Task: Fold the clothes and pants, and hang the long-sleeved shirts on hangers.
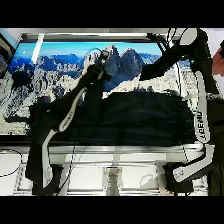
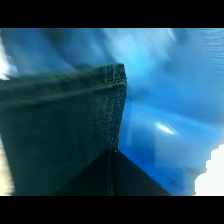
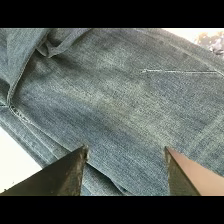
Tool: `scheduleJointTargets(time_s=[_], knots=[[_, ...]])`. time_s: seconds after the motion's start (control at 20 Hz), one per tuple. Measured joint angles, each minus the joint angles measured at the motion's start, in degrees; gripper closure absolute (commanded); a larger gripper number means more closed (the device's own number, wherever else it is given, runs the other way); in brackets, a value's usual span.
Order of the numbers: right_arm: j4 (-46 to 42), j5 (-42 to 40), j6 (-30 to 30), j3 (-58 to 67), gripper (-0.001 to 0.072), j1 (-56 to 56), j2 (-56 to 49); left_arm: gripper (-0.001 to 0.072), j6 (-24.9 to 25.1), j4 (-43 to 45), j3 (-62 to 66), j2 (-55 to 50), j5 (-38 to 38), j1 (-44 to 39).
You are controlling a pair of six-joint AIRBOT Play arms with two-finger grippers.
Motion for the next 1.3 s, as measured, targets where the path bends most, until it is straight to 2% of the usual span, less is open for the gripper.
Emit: scheduleJointTargets(time_s=[0.15,0.3,0.65,0.9,1.2,1.25,1.3], knots=[[-0.2,-0.3,0.0,0.0,0.0167,0.0,0.0,0.0672,0.0,0.8,0.0,6.2,-2.5,5.9],[-0.3,-0.3,0.0,0.0,0.0166,0.0,0.0,0.0672,0.1,1.2,-1.7,12.5,-9.2,14.1],[-0.5,-0.3,1.3,0.0,0.0166,0.0,0.0,0.0672,5.8,0.3,-9.3,20.4,-25.5,29.4],[-2.2,1.2,2.6,-0.1,0.0166,-0.1,0.0,0.0672,8.8,-0.9,-16.5,21.3,-33.3,33.7],[-7.8,1.9,4.5,-3.7,0.0164,-1.3,0.0,0.0663,12.0,-1.6,-27.3,21.8,-36.7,34.9],[-8.5,2.0,4.9,-4.7,0.0159,-1.8,0.0,0.0605,12.3,-1.6,-28.2,21.9,-36.9,35.3],[-9.2,2.0,5.1,-5.5,0.0157,-2.5,0.0,0.0391,13.0,-1.7,-28.8,22.1,-37.4,35.7]])
